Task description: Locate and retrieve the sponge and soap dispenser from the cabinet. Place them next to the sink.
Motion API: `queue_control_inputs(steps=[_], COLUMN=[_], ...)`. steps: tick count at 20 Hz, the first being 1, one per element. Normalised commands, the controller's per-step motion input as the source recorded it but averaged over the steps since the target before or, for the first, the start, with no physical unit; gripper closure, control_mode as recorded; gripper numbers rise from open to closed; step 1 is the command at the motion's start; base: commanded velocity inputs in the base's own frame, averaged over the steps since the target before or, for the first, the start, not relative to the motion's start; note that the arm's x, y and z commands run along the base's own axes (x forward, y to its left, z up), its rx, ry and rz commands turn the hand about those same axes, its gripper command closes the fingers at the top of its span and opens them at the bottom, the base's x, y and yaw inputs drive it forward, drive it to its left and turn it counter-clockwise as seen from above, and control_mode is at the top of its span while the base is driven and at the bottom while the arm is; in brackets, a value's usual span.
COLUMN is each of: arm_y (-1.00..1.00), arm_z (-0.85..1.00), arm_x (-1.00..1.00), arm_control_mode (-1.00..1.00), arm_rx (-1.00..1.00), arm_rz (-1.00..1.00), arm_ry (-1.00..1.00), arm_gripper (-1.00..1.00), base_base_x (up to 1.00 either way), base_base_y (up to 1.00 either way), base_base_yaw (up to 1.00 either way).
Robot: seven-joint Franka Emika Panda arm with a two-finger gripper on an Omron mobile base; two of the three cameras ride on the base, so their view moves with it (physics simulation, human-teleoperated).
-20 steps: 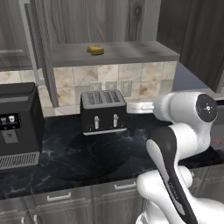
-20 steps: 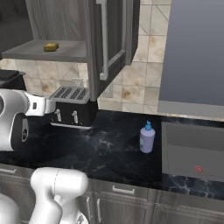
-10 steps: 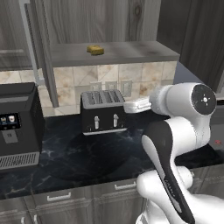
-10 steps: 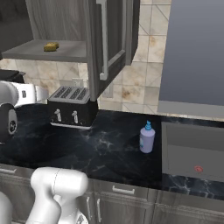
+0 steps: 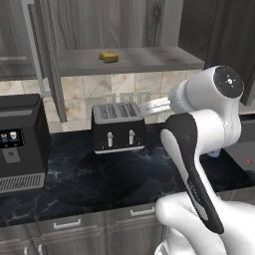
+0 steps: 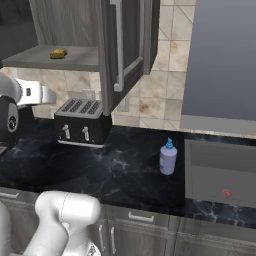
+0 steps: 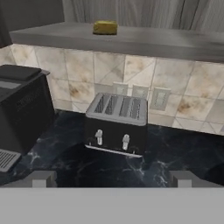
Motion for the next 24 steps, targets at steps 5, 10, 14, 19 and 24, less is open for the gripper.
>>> queue_control_inputs(steps=[5,10,14,19,24], arm_y=[0.03,0.03,0.19,0.2,0.08], arm_z=[0.23,0.2,0.04,0.13,0.32], arm_x=[0.21,0.25,0.33,0.37,0.3], arm_control_mode=[-1.0,-1.0,-1.0,-1.0,-1.0], arm_rx=[0.01,0.02,0.0,0.0,0.0], arm_rz=[-0.02,0.0,-0.04,-0.04,0.0], arm_ry=[0.08,0.03,-0.05,-0.01,0.0], arm_gripper=[-1.0,-1.0,-1.0,-1.0,-1.0], base_base_x=[0.0,0.0,0.0,0.0,0.0], base_base_y=[0.0,0.0,0.0,0.0,0.0], base_base_yaw=[0.0,0.0,0.0,0.0,0.0])
